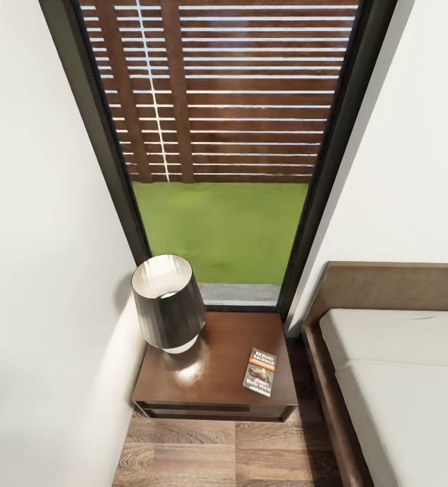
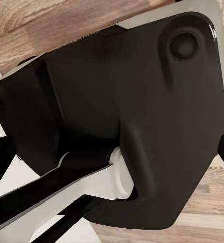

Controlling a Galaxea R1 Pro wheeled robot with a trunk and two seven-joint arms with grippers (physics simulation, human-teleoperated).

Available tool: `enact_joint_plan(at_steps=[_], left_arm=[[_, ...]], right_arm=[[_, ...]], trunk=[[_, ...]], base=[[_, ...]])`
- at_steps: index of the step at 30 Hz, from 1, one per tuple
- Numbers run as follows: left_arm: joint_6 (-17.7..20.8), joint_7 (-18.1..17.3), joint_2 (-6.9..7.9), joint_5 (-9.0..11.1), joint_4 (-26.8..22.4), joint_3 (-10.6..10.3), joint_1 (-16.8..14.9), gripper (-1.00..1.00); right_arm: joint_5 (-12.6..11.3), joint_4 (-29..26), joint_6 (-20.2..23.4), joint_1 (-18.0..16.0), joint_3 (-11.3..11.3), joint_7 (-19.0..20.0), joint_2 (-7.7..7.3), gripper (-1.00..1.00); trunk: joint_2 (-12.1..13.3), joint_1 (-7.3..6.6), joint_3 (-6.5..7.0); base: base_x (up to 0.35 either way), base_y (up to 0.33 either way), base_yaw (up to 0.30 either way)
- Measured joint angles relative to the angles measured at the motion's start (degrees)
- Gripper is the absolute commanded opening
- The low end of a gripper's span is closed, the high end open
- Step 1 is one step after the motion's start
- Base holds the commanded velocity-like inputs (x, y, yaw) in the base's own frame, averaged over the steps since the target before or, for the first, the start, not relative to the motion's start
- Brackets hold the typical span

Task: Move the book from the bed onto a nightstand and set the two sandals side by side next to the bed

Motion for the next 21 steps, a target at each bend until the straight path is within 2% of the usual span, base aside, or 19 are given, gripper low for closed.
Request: enact_joint_plan(at_steps=[21], left_arm=[[0.17,0.36,0.02,-0.41,-0.01,-0.17,0.19,1.0]], right_arm=[[0.02,0.0,0.0,0.0,0.0,-0.01,0.0,1.0]], trunk=[[0.0,0.0,0.0]], base=[[0.0,0.0,0.0]])
